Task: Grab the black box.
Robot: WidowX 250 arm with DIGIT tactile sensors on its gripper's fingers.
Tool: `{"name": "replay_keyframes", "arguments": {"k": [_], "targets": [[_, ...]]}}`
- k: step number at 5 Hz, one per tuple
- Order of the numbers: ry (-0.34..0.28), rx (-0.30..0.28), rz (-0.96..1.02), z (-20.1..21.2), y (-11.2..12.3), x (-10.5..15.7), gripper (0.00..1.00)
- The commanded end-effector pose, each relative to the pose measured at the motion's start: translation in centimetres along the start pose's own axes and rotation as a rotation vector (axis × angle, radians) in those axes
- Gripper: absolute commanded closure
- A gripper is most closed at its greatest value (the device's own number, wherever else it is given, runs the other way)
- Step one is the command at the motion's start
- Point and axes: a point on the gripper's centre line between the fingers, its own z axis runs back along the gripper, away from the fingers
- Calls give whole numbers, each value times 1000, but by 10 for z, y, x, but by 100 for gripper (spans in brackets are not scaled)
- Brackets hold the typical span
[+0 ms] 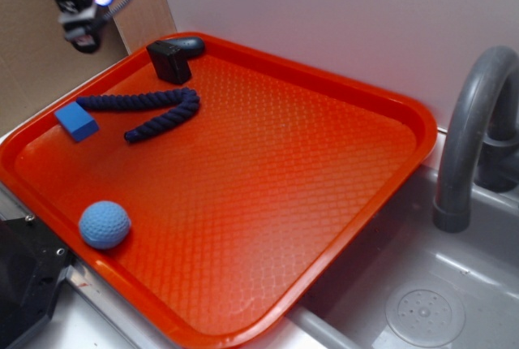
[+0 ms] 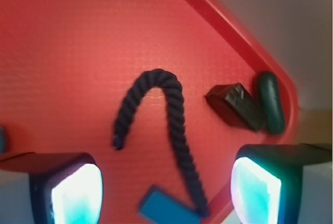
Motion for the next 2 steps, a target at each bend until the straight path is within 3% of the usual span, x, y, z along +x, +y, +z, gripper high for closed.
{"name": "replay_keyframes", "arguments": {"k": [1, 2], "targets": [[-42, -52, -97, -42, 36, -7, 0], [-109, -39, -126, -43, 55, -3, 0]]}}
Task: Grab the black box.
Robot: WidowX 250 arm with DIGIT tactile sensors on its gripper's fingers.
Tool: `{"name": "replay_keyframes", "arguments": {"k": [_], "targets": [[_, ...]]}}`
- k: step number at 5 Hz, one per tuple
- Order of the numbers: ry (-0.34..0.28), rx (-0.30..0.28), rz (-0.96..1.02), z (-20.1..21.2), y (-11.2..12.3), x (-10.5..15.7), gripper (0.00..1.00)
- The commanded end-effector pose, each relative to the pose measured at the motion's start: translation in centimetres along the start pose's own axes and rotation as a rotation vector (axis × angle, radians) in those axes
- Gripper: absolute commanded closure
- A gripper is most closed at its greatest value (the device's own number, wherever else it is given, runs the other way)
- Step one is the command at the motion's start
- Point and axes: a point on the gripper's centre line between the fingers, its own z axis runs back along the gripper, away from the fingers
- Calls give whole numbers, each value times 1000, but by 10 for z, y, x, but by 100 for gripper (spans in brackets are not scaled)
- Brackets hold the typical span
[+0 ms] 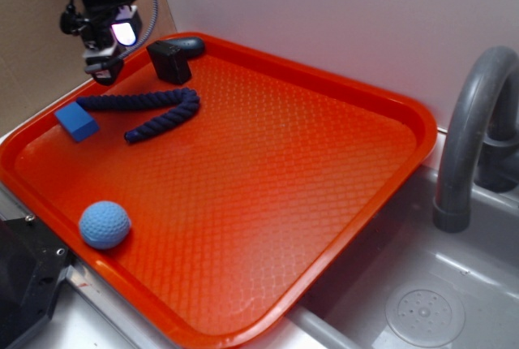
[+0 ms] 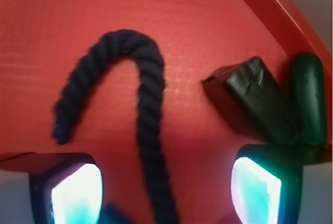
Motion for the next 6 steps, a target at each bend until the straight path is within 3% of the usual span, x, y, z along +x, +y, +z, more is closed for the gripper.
{"name": "replay_keyframes", "arguments": {"k": [1, 3, 5, 6], "targets": [[-168, 108, -100, 19, 40, 34, 0], [-168, 128, -220, 11, 39, 59, 0], [-101, 36, -279, -17, 29, 37, 0], [-126, 14, -281, -12, 28, 34, 0]]}}
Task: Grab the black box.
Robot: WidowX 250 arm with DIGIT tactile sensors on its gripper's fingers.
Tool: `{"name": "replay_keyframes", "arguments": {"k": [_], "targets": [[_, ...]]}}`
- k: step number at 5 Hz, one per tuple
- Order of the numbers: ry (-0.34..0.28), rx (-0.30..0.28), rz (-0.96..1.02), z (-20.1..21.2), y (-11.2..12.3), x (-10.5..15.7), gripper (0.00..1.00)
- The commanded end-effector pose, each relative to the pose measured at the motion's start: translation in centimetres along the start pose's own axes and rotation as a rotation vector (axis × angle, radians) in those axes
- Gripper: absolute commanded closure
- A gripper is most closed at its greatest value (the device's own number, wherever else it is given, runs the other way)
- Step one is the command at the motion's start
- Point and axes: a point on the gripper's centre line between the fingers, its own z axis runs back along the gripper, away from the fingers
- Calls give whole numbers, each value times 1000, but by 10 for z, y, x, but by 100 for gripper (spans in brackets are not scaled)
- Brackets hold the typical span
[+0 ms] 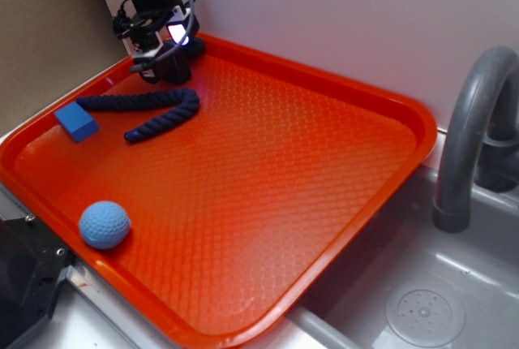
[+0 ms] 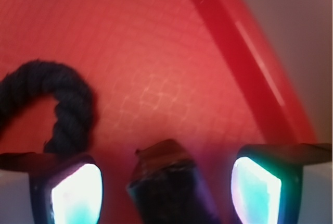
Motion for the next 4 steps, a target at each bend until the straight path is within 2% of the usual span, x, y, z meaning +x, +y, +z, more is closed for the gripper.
{"name": "replay_keyframes", "arguments": {"k": [1, 2, 3, 4], "targets": [[-9, 31, -38, 4, -2, 3, 0], [12, 72, -39, 0, -2, 7, 0], [68, 109, -29, -2, -3, 10, 100], [62, 118, -21, 0, -2, 12, 100]]}}
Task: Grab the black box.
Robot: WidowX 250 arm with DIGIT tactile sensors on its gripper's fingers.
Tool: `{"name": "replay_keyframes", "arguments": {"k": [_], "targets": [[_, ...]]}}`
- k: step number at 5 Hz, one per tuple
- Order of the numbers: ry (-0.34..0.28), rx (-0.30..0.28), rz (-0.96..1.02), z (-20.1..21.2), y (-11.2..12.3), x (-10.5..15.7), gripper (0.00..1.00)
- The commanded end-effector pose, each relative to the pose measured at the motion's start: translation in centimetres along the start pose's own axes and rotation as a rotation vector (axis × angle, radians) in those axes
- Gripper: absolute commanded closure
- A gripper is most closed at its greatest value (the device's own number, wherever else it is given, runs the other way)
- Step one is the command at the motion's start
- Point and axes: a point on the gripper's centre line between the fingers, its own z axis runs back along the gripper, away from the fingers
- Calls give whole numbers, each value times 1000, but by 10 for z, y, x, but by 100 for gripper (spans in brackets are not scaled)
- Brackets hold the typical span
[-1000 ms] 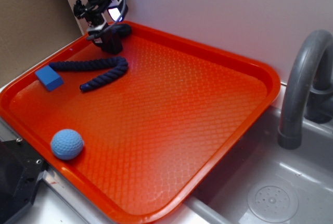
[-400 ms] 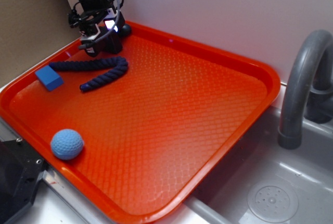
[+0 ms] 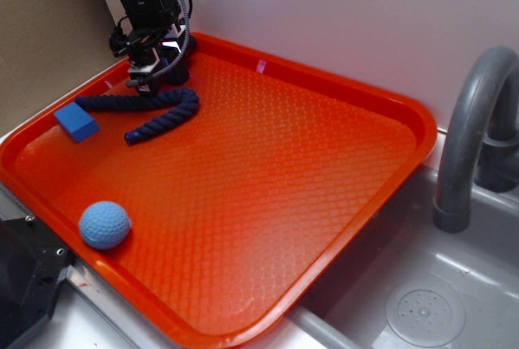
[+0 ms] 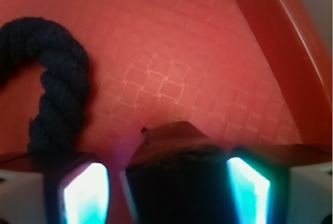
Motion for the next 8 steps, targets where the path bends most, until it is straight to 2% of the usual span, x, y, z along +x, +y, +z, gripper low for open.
{"name": "replay_keyframes", "arguments": {"k": [1, 2, 3, 4, 5, 6, 7, 8], "targets": [[17, 67, -2, 24, 0, 22, 100], [93, 135, 73, 63, -6, 38, 100], [31, 130, 334, 118, -31, 71, 100], [-35, 257, 591, 171, -69, 86, 100], [-71, 298, 850, 224, -87, 89, 100], [-20, 279, 1100, 233, -93, 90, 100], [12, 238, 1160, 231, -93, 84, 100], [-20, 73, 1250, 221, -94, 87, 100]]}}
